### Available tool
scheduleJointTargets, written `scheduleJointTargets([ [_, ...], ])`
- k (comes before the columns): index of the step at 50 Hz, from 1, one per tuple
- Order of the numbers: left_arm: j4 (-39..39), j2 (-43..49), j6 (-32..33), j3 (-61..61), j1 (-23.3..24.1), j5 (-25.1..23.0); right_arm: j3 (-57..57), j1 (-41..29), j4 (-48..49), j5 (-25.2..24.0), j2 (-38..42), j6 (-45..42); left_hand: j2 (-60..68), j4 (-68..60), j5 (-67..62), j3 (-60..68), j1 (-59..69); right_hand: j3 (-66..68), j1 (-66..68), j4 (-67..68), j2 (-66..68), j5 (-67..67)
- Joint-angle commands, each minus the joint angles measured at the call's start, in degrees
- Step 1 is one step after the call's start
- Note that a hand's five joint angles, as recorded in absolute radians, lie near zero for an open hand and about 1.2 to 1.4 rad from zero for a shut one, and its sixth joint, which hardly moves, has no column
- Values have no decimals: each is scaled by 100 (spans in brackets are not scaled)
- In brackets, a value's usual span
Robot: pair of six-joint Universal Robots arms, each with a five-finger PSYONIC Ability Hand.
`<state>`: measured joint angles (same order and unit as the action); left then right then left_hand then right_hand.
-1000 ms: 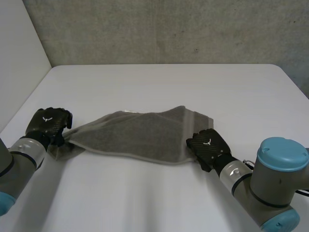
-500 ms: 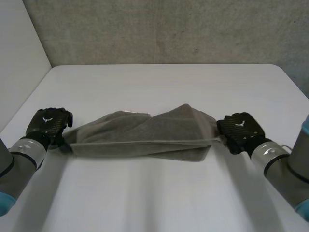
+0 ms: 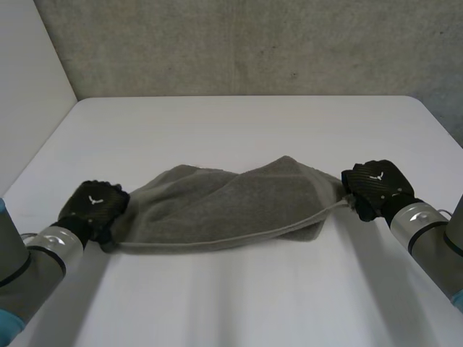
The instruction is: Fold the towel.
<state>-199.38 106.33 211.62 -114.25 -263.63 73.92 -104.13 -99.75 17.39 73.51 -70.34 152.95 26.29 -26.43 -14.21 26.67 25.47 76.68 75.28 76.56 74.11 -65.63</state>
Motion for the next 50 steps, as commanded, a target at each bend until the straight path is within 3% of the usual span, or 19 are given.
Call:
scheduleJointTargets([
  [1,646,-86,600,52,-57,-387,86,35,19,6,47,-11,-127,141,-81,-165,-45,332,472,344,589,-437],
  [8,892,-7,617,166,-355,-536,165,228,10,-3,73,-2,157,-143,-365,119,239,332,472,344,589,-437],
  [11,848,168,608,219,-364,-536,191,272,1,-3,108,-2,1013,-999,-1221,975,1095,332,472,344,589,-437],
  [23,716,644,600,369,-355,-519,183,255,-7,-3,135,-2,1202,-1188,-1410,1164,1284,332,472,344,589,-437],
  [41,250,635,529,369,-355,-492,148,211,-25,-12,135,-11,4832,-4818,-5040,4794,4914,332,472,344,589,-437],
  [50,127,653,503,456,-364,-484,200,202,-69,-56,117,33,5371,-5357,-5579,5333,5453,332,472,344,589,-437],
])
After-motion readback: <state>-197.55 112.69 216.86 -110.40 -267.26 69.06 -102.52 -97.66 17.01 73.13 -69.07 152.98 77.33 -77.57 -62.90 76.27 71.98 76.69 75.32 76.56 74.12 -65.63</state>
